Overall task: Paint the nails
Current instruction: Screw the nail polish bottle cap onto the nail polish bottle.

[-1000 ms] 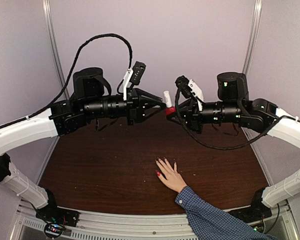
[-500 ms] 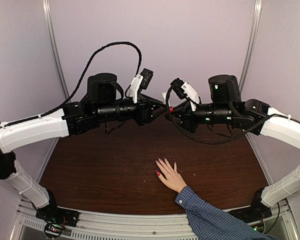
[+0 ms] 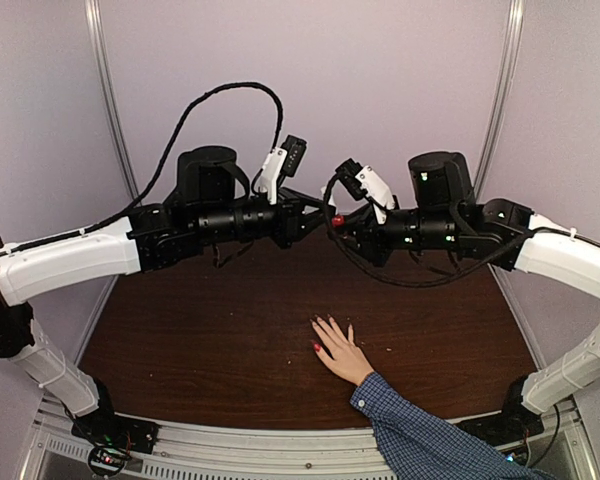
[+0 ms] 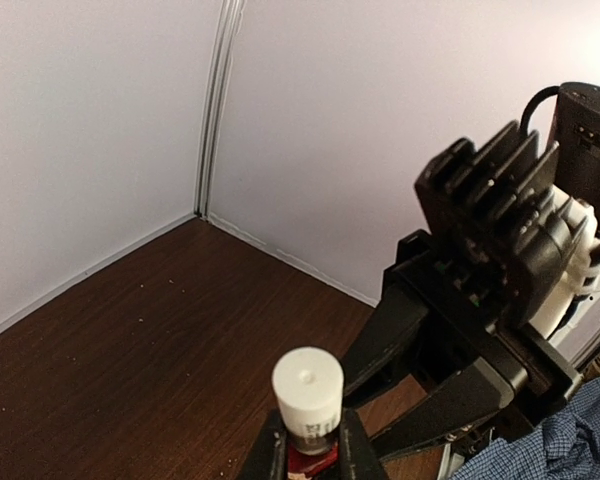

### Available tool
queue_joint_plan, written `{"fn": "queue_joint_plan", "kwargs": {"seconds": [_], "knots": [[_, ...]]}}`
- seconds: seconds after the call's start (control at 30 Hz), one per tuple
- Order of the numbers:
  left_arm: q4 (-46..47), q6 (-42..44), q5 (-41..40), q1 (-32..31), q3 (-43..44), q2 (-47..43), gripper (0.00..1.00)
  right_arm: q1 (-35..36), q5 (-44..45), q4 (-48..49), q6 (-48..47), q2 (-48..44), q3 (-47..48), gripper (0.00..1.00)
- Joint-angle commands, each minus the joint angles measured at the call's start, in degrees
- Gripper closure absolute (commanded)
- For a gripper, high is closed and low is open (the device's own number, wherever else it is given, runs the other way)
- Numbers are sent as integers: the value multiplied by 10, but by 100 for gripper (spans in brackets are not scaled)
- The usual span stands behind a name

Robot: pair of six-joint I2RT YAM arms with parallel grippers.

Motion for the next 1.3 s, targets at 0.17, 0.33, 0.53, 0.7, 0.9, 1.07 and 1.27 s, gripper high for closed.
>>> {"fn": "queue_joint_plan", "kwargs": {"seconds": [0.17,0.33,0.53,0.7,0.9,1.07,1.27], "knots": [[38,2,24,-1,0,-8,95,3,-30,6,-15,-15,19,100],[40,17,77,-1,-11,-18,97,0,-94,13,-32,-33,17,100],[51,33,183,0,-16,-16,98,-12,-203,33,-41,-50,13,100],[55,36,286,0,-2,4,98,-17,-303,43,-46,-61,15,100],[61,38,352,0,6,15,99,-19,-386,28,-54,-62,28,100],[43,56,329,0,2,4,98,-24,-379,15,-62,-62,27,100],[47,55,212,5,-29,-39,74,-28,-258,1,-52,-60,24,100]]}}
